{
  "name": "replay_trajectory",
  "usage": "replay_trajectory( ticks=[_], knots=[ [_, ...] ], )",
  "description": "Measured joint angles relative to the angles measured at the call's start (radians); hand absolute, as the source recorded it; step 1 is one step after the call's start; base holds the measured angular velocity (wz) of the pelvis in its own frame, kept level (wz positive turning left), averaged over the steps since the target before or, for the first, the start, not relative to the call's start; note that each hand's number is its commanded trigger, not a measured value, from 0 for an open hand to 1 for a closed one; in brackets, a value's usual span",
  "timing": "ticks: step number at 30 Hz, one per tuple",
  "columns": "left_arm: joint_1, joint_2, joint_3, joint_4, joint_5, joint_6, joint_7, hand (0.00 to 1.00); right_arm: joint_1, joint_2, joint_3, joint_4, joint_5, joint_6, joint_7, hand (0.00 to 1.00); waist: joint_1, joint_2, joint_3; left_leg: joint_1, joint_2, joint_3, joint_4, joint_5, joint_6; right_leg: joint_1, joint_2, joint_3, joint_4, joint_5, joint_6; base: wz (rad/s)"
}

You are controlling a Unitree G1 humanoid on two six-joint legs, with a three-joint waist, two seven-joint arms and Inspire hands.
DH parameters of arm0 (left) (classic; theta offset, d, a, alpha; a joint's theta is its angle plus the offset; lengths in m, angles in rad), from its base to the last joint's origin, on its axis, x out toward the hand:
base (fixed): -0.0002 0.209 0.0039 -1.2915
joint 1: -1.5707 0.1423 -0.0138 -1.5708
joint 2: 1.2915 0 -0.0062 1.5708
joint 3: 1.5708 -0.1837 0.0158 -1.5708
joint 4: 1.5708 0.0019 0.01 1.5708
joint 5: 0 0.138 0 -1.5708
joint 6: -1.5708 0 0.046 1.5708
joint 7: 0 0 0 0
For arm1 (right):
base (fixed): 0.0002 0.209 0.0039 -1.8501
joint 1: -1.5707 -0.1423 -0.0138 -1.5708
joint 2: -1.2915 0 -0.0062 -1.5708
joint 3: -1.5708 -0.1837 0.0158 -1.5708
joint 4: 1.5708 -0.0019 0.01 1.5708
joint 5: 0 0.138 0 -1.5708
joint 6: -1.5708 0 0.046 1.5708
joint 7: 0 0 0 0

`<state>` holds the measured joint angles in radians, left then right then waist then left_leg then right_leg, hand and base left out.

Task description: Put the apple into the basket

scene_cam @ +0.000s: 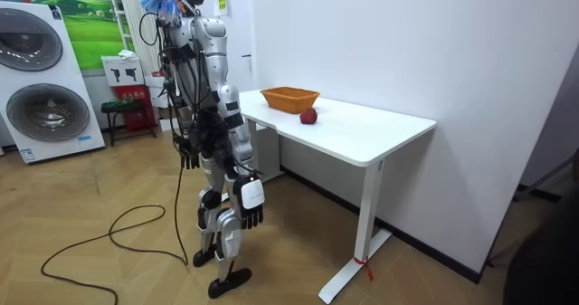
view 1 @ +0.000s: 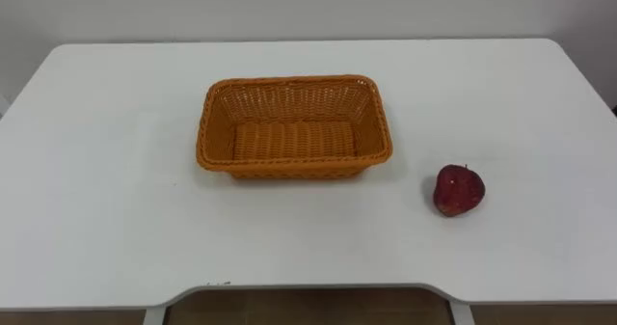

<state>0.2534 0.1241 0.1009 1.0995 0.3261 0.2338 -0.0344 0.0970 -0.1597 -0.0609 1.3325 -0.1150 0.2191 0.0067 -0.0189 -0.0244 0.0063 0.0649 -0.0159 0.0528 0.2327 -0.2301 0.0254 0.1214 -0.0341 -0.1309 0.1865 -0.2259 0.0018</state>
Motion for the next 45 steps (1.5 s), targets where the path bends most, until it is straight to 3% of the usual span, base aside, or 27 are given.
replay_trajectory(
  ticks=[8,11,15,19,24,29,32,35,39,43,45],
  knots=[
    [-0.005,0.000,-0.002,-0.005,-0.002,-0.003,0.002,0.00,0.000,0.000,0.002,-0.010,0.038,-0.001,-0.025,0.00,0.005,0.001,0.0006,-0.001,0.001,0.001,0.002,0.000,0.000,-0.001,0.001,0.000,-0.001,0.000,0.000,0.00],
    [-0.008,0.000,0.002,-0.002,-0.002,-0.012,0.017,0.00,-0.003,0.002,-0.030,-0.021,0.224,-0.017,-0.090,0.00,0.009,0.003,0.0013,-0.005,0.002,0.002,0.003,-0.001,-0.001,-0.001,0.001,0.001,-0.001,0.000,0.000,0.00],
    [-0.006,-0.001,0.049,0.001,-0.005,-0.029,0.041,0.00,-0.005,0.009,-0.181,-0.055,0.553,-0.056,-0.172,0.00,-0.007,0.008,0.0012,-0.002,0.001,0.000,0.001,-0.002,-0.001,0.000,0.001,0.000,-0.002,0.000,0.000,0.01],
    [0.007,0.001,0.139,-0.038,-0.011,-0.051,0.072,0.00,-0.007,0.007,-0.383,-0.121,0.916,-0.084,-0.280,0.00,-0.039,0.007,-0.0003,-0.006,0.000,0.000,0.001,-0.002,-0.001,-0.001,0.001,-0.002,-0.005,-0.001,0.000,0.00],
    [0.031,0.004,0.180,-0.056,-0.010,-0.095,0.120,0.00,0.003,0.007,-0.555,-0.343,1.146,-0.149,-0.459,0.00,-0.067,0.010,-0.0036,-0.002,0.000,0.017,0.000,-0.002,-0.001,0.000,0.001,0.017,0.006,-0.001,0.001,-0.11],
    [0.037,0.007,0.182,-0.081,-0.027,-0.134,0.143,0.00,0.000,0.004,-0.593,-0.651,1.121,-0.241,-0.670,0.00,-0.077,0.001,-0.0072,-0.026,0.001,0.023,0.008,-0.002,0.000,-0.031,0.001,0.019,0.005,-0.002,0.003,-0.01],
    [0.041,0.009,0.181,-0.084,-0.032,-0.153,0.148,0.00,-0.009,-0.002,-0.593,-0.808,1.008,-0.293,-0.796,0.00,-0.073,-0.004,-0.0087,-0.038,0.000,0.023,0.008,-0.001,0.000,-0.040,0.002,0.025,0.021,-0.001,0.003,0.00],
    [0.045,0.009,0.180,-0.085,-0.031,-0.157,0.150,0.00,-0.017,-0.008,-0.596,-0.942,0.881,-0.307,-0.898,0.00,-0.068,-0.006,-0.0097,-0.038,0.000,0.023,0.005,-0.001,0.000,-0.041,0.002,0.019,0.019,-0.001,0.003,0.00],
    [0.045,0.010,0.162,-0.085,-0.028,-0.165,0.154,0.00,-0.030,-0.013,-0.586,-1.150,0.579,-0.318,-1.006,0.00,-0.057,-0.005,-0.0096,-0.046,0.000,0.021,0.004,-0.001,0.000,-0.056,0.002,0.017,0.021,-0.001,0.002,0.00],
    [0.042,0.022,0.099,-0.055,-0.029,-0.170,0.158,0.00,-0.032,-0.060,-0.474,-1.279,0.320,-0.356,-1.052,0.00,-0.048,-0.008,-0.0054,-0.036,0.002,0.024,0.001,-0.001,0.000,-0.054,0.003,0.019,0.023,-0.001,0.002,0.00],
    [0.034,0.023,0.073,-0.045,-0.032,-0.176,0.157,0.00,-0.029,-0.060,-0.431,-1.323,0.229,-0.358,-1.050,0.00,-0.035,-0.010,-0.0024,-0.037,0.003,0.026,0.002,-0.001,0.000,-0.057,0.003,0.022,0.024,0.000,0.002,-0.03]
  ],
)
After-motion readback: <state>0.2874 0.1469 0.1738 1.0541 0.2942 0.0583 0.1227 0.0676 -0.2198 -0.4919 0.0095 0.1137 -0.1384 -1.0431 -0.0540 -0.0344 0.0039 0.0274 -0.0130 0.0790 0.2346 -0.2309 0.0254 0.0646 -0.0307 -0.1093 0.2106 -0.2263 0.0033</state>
